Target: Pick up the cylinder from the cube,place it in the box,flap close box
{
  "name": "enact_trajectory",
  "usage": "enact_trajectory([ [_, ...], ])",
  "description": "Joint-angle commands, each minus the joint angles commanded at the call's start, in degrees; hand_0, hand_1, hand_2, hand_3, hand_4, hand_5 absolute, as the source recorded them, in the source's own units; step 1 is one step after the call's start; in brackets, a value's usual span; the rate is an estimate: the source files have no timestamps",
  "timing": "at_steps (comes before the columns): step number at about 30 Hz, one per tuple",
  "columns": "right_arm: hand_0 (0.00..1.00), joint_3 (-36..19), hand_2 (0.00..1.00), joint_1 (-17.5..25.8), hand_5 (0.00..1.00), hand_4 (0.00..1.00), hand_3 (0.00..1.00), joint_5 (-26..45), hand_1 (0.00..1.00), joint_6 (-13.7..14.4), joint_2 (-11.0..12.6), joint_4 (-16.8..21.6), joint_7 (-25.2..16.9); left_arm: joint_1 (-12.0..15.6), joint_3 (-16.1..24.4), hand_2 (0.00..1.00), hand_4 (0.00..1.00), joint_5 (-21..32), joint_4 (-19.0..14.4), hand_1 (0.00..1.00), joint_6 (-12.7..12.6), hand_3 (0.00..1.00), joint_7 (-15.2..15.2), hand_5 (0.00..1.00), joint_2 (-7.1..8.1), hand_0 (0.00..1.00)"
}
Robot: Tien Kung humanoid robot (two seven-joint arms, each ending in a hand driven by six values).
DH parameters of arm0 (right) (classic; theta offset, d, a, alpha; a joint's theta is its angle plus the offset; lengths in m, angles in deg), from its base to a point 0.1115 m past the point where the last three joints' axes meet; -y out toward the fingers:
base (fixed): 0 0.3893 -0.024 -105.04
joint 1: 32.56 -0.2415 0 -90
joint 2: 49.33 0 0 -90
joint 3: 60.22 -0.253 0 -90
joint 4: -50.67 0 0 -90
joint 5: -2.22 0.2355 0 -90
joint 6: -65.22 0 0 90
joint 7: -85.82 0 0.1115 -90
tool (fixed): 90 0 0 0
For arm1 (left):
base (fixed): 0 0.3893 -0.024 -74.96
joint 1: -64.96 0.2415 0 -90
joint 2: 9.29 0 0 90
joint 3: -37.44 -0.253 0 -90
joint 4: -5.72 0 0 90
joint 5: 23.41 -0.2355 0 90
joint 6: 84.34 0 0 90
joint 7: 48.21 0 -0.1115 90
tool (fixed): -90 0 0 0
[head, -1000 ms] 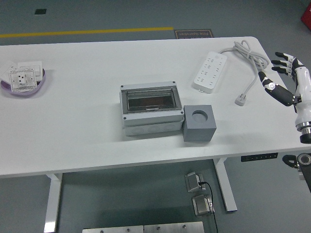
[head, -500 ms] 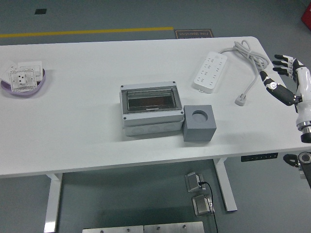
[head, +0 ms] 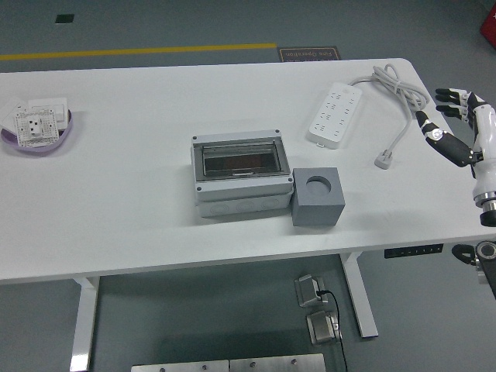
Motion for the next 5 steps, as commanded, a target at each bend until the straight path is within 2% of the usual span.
enact_trajectory([
  [5, 0.696, 0.23, 0.715, 0.7, 0.325, 0.751, 0.682, 3.84, 0.647, -0.06, -0.3, -0.01, -0.92, 0.39, -0.14, 0.726, 0.732, 0.59, 0.0, 0.721, -0.22, 0.831, 0.54, 0.379, -0.18, 0.704],
])
